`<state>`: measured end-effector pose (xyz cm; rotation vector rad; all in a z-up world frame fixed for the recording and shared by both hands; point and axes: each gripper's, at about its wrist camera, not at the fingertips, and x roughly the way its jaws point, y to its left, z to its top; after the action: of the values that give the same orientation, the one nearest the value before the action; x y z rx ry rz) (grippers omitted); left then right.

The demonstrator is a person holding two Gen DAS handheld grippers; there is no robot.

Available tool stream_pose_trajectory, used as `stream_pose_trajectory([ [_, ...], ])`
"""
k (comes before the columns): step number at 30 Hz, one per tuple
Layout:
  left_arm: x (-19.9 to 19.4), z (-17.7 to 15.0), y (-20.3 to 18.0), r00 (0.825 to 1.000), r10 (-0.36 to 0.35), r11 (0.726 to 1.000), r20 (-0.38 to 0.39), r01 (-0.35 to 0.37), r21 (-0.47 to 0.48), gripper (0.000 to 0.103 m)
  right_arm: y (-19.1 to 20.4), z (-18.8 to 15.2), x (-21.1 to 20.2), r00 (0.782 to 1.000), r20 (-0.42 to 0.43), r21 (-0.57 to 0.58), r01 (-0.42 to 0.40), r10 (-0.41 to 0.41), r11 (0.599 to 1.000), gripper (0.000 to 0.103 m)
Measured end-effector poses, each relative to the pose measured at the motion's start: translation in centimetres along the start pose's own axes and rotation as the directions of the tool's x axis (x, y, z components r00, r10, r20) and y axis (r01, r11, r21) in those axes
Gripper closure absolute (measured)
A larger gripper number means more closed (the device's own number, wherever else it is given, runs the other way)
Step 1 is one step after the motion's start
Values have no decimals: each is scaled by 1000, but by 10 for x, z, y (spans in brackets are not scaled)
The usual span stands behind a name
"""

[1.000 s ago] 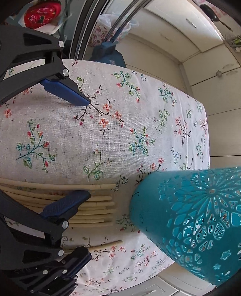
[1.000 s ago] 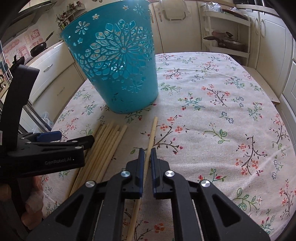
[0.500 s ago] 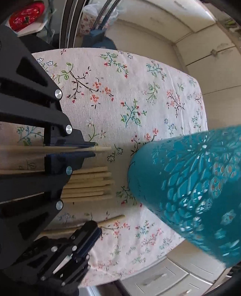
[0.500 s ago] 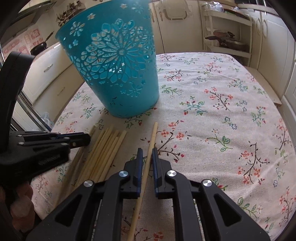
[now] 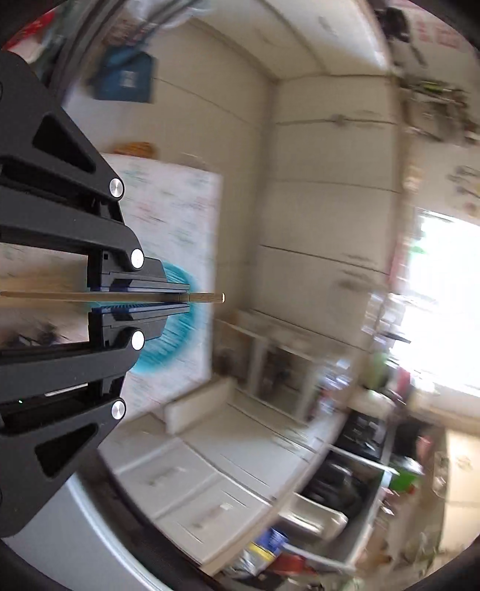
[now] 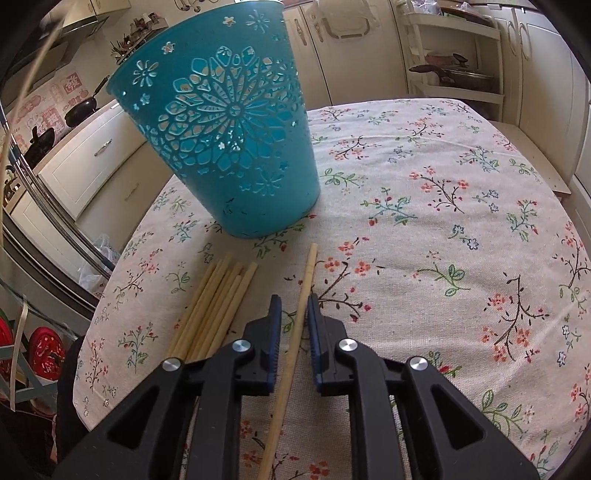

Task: Organize utensils
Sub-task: 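Lift the chopstick with the left gripper and drop it into the teal basket, then grasp a loose wooden chopstick with the right gripper and lift it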

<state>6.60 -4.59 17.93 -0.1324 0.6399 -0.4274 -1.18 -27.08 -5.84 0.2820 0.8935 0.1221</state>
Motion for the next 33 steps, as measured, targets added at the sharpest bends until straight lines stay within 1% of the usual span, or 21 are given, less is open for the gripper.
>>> stream_pose_trajectory([
  [3,-1,26,-22,997,-27,999,79,26,18,98,-1,0,1,1000,1,0,-1,1,1000,88],
  [4,1,32,-30,994,-18,999,110,14,33,98,-1,0,1,1000,1,0,-2,2,1000,87],
  [6,8,39,-39,989,-4,999,147,-2,44,98,-1,0,1,1000,1,-3,-5,5,1000,86],
  [7,17,41,-42,986,15,999,168,-23,46,98,-1,0,0,1000,1,-5,-7,7,1000,85],
  [10,45,35,-45,978,54,997,200,-62,36,98,0,0,0,1000,1,-14,-10,10,1000,82],
  [11,56,31,-46,974,84,995,209,-94,37,98,1,0,0,1000,1,-17,-11,11,1000,81],
  [13,82,22,-45,971,131,990,201,-140,30,98,1,0,0,1000,1,-21,-11,11,1000,80],
  [16,113,7,-39,978,166,985,125,-169,21,98,2,0,1,1000,1,-23,-14,14,1000,79],
  [18,122,-5,-33,980,178,983,85,-180,19,97,2,0,1,1000,1,-22,-15,15,1000,79],
  [19,126,-10,-31,982,181,983,60,-182,22,94,2,0,1,1000,1,-22,-15,15,1000,79],
  [20,126,-18,-29,982,184,982,39,-185,25,85,2,0,1,1000,1,-23,-14,14,1000,79],
  [21,124,-24,-27,981,193,981,31,-193,28,70,2,0,1,1000,1,-24,-15,15,1000,79],
  [22,120,-30,-23,978,207,978,32,-208,33,59,2,0,1,1000,1,-24,-17,17,1000,78],
  [23,115,-35,-20,974,222,974,44,-224,35,43,1,0,1,1000,1,-24,-18,18,1000,78],
  [24,108,-40,-16,971,232,971,56,-234,37,37,1,0,1,1000,2,-22,-19,19,1000,78],
  [27,89,-55,-5,966,252,966,64,-255,46,32,0,0,0,1000,3,-14,-23,23,1000,78],
  [31,66,-76,18,958,286,957,39,-287,38,25,-1,0,-1,1000,4,-3,-14,14,1000,78],
  [32,61,-82,25,958,285,958,27,-286,33,22,-1,0,0,1000,3,0,-11,11,1000,78],
  [33,57,-86,31,957,290,956,17,-291,27,21,0,2,1,1000,0,-3,2,-2,1000,78],
])
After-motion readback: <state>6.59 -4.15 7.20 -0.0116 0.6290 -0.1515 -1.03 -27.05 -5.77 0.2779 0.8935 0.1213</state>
